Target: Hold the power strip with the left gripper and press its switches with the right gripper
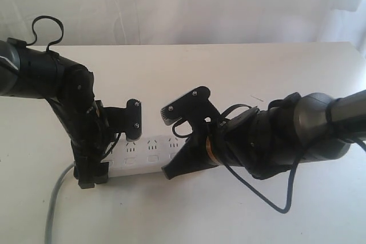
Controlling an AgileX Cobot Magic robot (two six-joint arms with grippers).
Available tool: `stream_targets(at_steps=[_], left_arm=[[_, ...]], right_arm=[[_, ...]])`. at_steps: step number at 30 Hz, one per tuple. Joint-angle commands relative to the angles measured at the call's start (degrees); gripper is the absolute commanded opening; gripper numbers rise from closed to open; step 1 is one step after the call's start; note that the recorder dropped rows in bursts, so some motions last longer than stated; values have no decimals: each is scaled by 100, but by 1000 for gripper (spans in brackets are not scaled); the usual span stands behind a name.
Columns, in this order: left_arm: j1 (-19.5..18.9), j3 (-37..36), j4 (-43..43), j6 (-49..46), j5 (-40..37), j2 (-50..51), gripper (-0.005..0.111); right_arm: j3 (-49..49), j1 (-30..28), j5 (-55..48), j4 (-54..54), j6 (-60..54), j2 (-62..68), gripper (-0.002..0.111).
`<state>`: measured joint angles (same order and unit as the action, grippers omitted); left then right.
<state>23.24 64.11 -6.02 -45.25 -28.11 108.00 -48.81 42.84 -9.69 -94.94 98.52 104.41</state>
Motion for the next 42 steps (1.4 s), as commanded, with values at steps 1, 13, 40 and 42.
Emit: stream_targets(at_steps=[1,13,40,42], left_arm=[[-11,-231,46,12,13,336,0],[-11,-231,46,12,-11,336,0],[-11,-231,46,12,-11,336,0],[-11,-231,46,12,-11,336,0]], right_arm=[[30,-2,-11,2,66,87,0],[416,-2,-64,35,206,186,0],[467,-2,-1342,-500,-172,-2718,0],[543,-2,-1363,-500,-333,-2944,0]])
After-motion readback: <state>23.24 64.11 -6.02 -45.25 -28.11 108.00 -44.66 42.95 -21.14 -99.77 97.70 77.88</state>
